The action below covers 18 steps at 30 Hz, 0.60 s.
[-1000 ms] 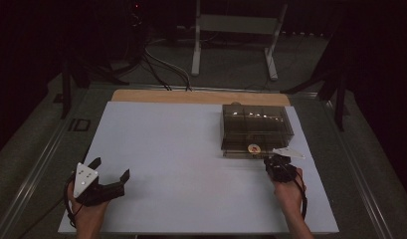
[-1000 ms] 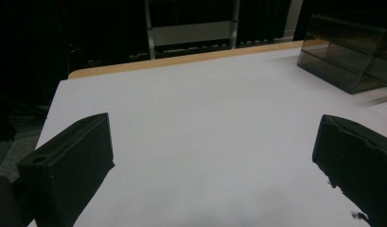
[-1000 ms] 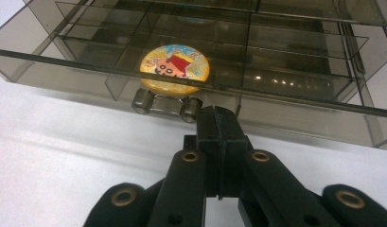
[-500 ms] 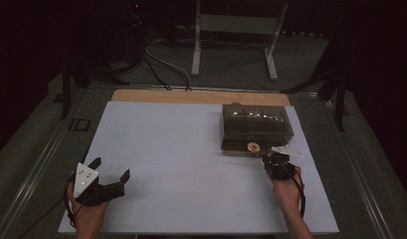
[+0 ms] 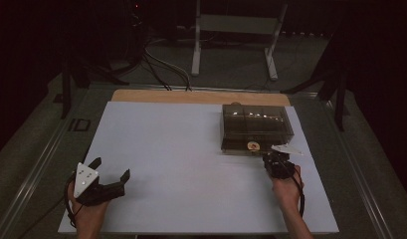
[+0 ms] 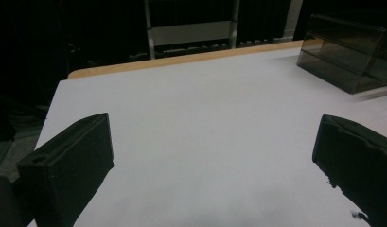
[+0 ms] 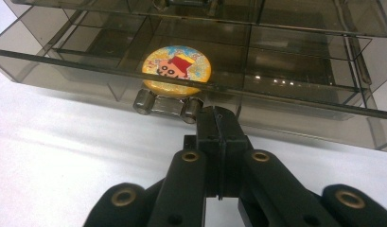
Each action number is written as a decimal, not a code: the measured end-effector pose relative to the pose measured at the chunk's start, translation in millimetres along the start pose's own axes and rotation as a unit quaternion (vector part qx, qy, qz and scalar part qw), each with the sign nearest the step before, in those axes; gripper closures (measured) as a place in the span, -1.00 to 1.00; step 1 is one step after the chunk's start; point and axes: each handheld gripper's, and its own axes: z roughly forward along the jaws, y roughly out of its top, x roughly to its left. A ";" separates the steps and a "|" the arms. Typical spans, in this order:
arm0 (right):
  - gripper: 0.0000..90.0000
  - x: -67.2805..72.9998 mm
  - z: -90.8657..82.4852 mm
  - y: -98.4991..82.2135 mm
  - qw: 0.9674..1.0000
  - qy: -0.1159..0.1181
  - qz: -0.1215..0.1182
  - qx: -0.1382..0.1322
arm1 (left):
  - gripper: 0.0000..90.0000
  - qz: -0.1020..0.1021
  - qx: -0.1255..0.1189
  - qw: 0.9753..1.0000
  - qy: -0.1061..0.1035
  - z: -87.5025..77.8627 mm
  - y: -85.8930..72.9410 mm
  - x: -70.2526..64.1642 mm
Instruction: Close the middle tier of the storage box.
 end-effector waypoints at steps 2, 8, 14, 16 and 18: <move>1.00 -0.2 0.8 0.5 1.000 -0.001 0.000 -0.001 | -0.98 0.001 0.000 1.000 -0.001 0.1 0.0 0.0; 1.00 -0.3 1.8 1.7 1.000 -0.002 0.000 0.000 | -0.98 0.001 0.001 1.000 0.000 0.5 0.2 -0.1; 1.00 -0.7 2.9 2.8 1.000 -0.002 0.000 0.001 | -0.98 0.001 0.002 1.000 0.000 1.0 0.1 -0.4; 1.00 -0.9 3.3 3.2 1.000 -0.003 0.000 0.001 | -0.98 0.001 0.002 1.000 0.000 1.1 0.1 -0.4; 1.00 -0.8 3.5 3.4 1.000 -0.003 0.001 0.001 | -0.98 0.001 0.002 1.000 0.000 1.1 0.1 -0.5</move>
